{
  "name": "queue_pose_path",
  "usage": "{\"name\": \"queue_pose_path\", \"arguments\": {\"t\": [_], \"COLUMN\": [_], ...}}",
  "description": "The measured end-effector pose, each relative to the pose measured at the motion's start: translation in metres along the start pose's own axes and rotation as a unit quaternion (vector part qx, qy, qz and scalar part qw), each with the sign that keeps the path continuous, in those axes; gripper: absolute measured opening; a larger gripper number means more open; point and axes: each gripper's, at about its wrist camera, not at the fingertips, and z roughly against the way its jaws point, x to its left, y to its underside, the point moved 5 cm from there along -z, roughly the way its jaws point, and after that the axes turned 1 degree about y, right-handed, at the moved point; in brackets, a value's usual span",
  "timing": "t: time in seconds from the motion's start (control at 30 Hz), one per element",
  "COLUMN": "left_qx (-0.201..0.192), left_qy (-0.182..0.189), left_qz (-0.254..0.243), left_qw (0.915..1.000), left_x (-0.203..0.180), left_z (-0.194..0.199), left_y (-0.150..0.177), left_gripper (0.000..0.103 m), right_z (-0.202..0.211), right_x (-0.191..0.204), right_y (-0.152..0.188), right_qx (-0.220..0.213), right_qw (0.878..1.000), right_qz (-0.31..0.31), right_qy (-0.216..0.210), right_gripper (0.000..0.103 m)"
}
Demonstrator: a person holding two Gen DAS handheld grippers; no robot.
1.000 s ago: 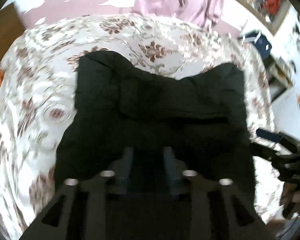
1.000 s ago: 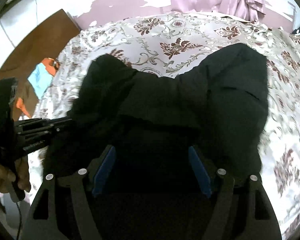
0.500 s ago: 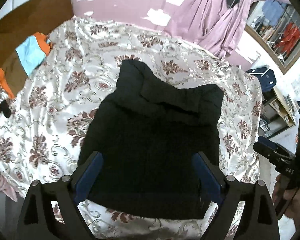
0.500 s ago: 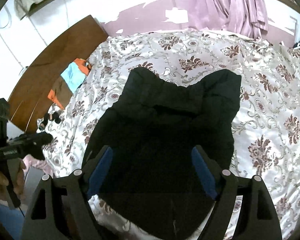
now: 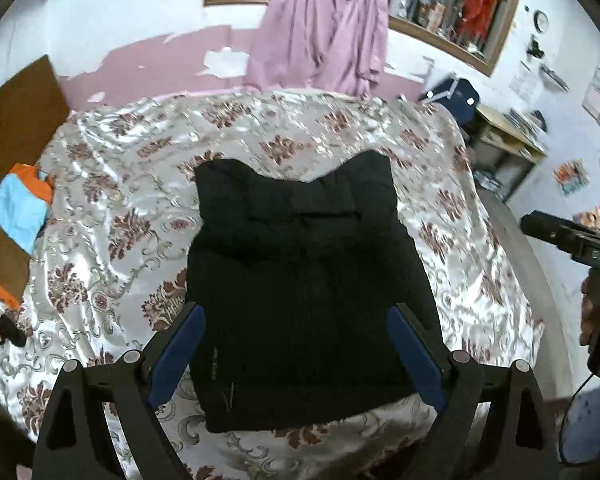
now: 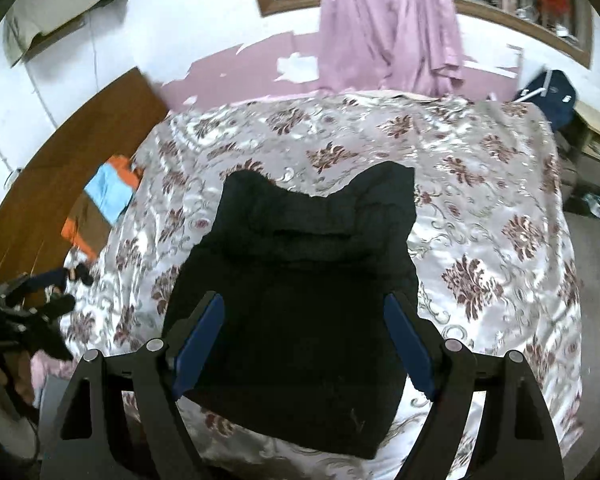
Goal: Fold large clothes
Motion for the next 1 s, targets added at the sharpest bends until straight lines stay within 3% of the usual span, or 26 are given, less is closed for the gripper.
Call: {"name": "queue_pose_path", "arguments": {"t": [0.27,0.37,0.5,0.67,0.77,1.0], "left_qx": [0.014,0.001,-0.013,-0.018,-0.024,-0.021], "left_qy": [0.024,0.006,-0.032,-0.084,-0.108,-0.140], "left_qz": [-0.044,-0.049,-0.004,0.066,0.077,0.127], "left_qw": [0.9986,0.9988,0.9994,0.9942,0.9909,0.9818], "left_x": [-0.005,-0.011,-0.013,-0.023,-0.039,-0.056], "left_z": [-0.001,0.006,0.009,0.015,0.022,0.040], "left_y": [0.011,0.012,0.024,0.044,0.052,0.064], "left_gripper": [0.092,0.092,0.092,0.092,0.092,0.092], "right_z": [0.032,0.030,0.015,0.019,0.027,0.015], "right_x": [0.032,0.031,0.029,0.034,0.022,0.005], "right_y": [0.050,0.060,0.068,0.064,0.061,0.053], "right_qx": [0.010,0.019,0.046,0.047,0.041,0.068], "right_qw": [0.999,0.999,0.999,0.991,0.985,0.976], "right_qz": [-0.001,0.000,0.016,0.116,0.154,0.173], "right_qy": [0.039,0.029,0.001,-0.041,-0.067,-0.113], "right_gripper": [0.079,0.079,0.079,0.079,0.079,0.079]}}
